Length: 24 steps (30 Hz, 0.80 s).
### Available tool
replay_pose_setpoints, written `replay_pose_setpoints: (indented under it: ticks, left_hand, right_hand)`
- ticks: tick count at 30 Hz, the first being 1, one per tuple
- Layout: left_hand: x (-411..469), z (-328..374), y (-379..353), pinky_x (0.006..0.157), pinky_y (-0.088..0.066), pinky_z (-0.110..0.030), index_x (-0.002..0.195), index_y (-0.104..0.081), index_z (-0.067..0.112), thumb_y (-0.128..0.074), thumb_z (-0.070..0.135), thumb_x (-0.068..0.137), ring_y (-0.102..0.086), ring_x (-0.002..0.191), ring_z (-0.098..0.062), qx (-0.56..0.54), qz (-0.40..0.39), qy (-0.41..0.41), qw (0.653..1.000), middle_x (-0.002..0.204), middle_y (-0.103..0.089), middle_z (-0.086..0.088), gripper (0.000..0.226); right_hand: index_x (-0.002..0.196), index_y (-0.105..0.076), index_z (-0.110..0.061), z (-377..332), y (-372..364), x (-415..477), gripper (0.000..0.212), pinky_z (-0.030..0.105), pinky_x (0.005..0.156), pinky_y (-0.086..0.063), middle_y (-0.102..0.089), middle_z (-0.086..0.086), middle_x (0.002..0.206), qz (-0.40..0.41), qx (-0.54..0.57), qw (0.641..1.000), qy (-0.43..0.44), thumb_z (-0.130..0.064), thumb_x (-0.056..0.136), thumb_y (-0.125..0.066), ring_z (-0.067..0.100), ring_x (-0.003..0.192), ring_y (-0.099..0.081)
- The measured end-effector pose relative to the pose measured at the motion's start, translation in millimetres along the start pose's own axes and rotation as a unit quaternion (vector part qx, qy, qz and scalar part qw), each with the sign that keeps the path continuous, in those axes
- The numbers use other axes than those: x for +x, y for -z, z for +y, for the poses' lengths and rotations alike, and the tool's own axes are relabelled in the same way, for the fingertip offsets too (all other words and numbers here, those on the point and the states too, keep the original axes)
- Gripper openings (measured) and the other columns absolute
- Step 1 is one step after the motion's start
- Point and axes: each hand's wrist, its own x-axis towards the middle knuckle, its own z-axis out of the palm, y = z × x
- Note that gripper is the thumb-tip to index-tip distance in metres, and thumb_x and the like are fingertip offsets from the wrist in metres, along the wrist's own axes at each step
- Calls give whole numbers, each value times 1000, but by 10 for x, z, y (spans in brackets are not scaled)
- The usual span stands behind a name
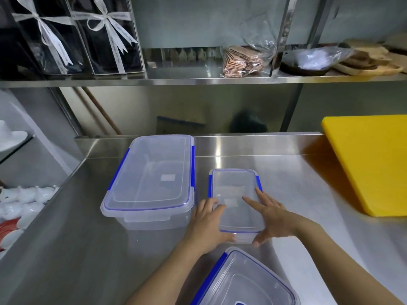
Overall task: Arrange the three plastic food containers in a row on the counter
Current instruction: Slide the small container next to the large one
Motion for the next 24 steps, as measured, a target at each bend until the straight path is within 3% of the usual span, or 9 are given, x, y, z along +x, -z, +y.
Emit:
replay_pose_setpoints:
  ticks: [3, 5, 7, 9, 11, 13, 15, 19, 24]
  left_hand:
    - [31, -22, -64, 98, -40, -29, 128, -51, 20, -64, 46, 81, -45, 119, -15, 42, 67, -46, 996, 129, -50, 4, 55]
    - [72, -37, -134, 80, -50, -26, 108, -65, 17, -71, 40, 76, -59, 99, -15, 78, 123, -69, 987, 106, -64, 4, 39]
    - [160, -71, -207, 58, -52, -20, 81, -71, 19, -83, 37, 61, -65, 72, -11, 93, 156, -73, 981, 78, -69, 8, 29]
    - [246, -66, -238, 52, -52, -18, 75, -72, 20, -87, 35, 57, -66, 65, -9, 93, 166, -57, 980, 71, -70, 8, 28]
    - [357, -75, -245, 60, -56, -22, 86, -73, 17, -84, 32, 64, -71, 77, -12, 93, 183, -52, 977, 83, -74, 5, 29]
    - [455, -50, -221, 88, -53, -31, 114, -65, 13, -70, 28, 80, -65, 110, -18, 90, 170, -38, 981, 117, -70, -3, 38]
    - [580, -80, -222, 114, -24, -32, 141, -37, 12, -51, 29, 93, -34, 139, -18, 95, 139, -31, 985, 150, -40, -4, 53]
    - [789, -141, -214, 116, 5, -29, 148, 6, 13, -50, 28, 93, 4, 147, -16, 124, 56, -3, 991, 160, 6, -2, 79]
    - [862, -154, -192, 115, 10, -33, 145, 17, 15, -58, 33, 88, 16, 145, -19, 158, -19, 24, 987, 157, 20, -2, 96]
  right_hand:
    - [144, -9, -33, 62, 29, 28, 108, 40, 116, -18, 6, 0, 158, 59, 39, 997, 6, -50, 63, -77, 24, 144, -3]
    - [142, -23, -28, 89, 70, 58, 100, 36, 113, -26, -9, -1, 157, 101, 46, 994, 6, -47, 62, -80, 22, 141, -18]
    - [139, -31, -24, 111, 108, 124, 93, 34, 110, -31, -18, -2, 156, 119, 44, 992, 2, -45, 63, -79, 20, 139, -26]
    - [136, -38, -23, 143, 141, 211, 84, 33, 105, -37, -24, -4, 154, 130, 52, 990, -9, -43, 65, -78, 19, 135, -33]
    - [133, -42, -22, 182, 178, 302, 76, 34, 101, -42, -28, -6, 153, 152, 64, 986, -21, -41, 68, -76, 18, 131, -39]
    - [134, -41, -20, 202, 209, 400, 71, 36, 100, -42, -29, -7, 153, 170, 66, 983, -29, -40, 73, -73, 19, 133, -38]
    - [137, -37, -18, 208, 242, 512, 69, 35, 102, -39, -25, -6, 154, 184, 58, 981, -32, -38, 79, -68, 18, 136, -34]
    - [144, -23, -20, 228, 317, 718, 66, 37, 111, -29, -14, -4, 157, 180, 20, 982, -43, -37, 89, -55, 15, 143, -18]
    - [146, -12, -23, 226, 286, 763, 64, 37, 113, -19, -7, -3, 158, 164, -50, 983, -72, -42, 93, -42, 18, 145, -9]
